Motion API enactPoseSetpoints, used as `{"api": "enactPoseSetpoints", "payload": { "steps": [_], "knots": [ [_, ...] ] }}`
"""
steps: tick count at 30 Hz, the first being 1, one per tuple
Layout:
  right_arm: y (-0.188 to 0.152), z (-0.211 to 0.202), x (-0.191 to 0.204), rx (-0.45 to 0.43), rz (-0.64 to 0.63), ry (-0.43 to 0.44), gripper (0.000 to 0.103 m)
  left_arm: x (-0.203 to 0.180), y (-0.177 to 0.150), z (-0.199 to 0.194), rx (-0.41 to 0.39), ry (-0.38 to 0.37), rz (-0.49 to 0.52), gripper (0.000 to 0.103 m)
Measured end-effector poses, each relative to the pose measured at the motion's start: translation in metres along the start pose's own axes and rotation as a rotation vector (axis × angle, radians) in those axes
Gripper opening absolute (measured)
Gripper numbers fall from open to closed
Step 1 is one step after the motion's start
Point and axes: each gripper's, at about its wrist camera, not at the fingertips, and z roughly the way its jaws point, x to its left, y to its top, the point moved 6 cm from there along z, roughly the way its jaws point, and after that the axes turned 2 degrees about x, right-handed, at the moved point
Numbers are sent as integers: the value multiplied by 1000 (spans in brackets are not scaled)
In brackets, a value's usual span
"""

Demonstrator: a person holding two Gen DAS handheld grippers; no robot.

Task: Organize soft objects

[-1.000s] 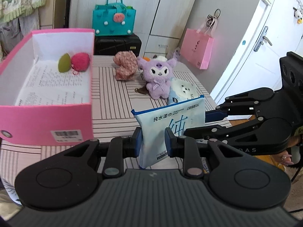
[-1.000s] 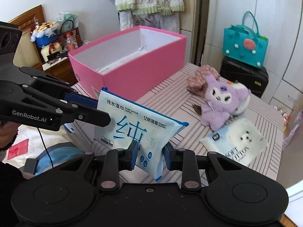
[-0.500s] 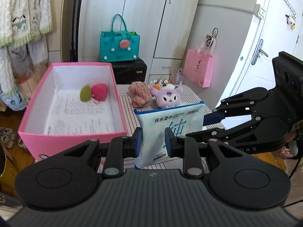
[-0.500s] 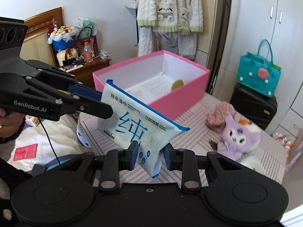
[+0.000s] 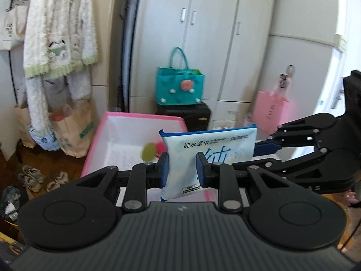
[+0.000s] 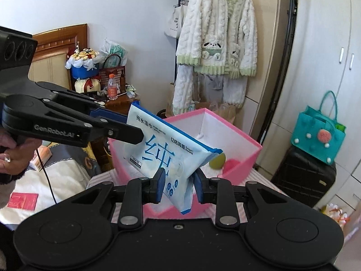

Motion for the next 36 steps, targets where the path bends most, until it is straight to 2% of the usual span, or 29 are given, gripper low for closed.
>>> {"api": "enactPoseSetpoints", "payload": {
  "steps": [8,12,17,20,23,26,32,36],
  "knots": [
    [20,74,-36,73,53,2,25,41,23,63,50,90,-38,25],
    [20,109,-51,151,72,10,25,60,25,100,133,129,-55,25],
    [20,149,-59,245,79,0,25,84,22,139,246,134,-108,25],
    [21,168,-58,285,73,-2,25,93,20,155,283,153,-114,25],
    [19,179,-59,311,53,-17,25,92,16,164,301,198,-53,25],
    [16,185,-59,317,43,-30,25,94,11,172,334,208,-52,25],
    [13,184,-57,360,82,3,26,99,3,182,390,199,-71,24],
    [16,179,-62,363,97,-20,25,94,7,184,408,171,-6,24]
  ]
}}
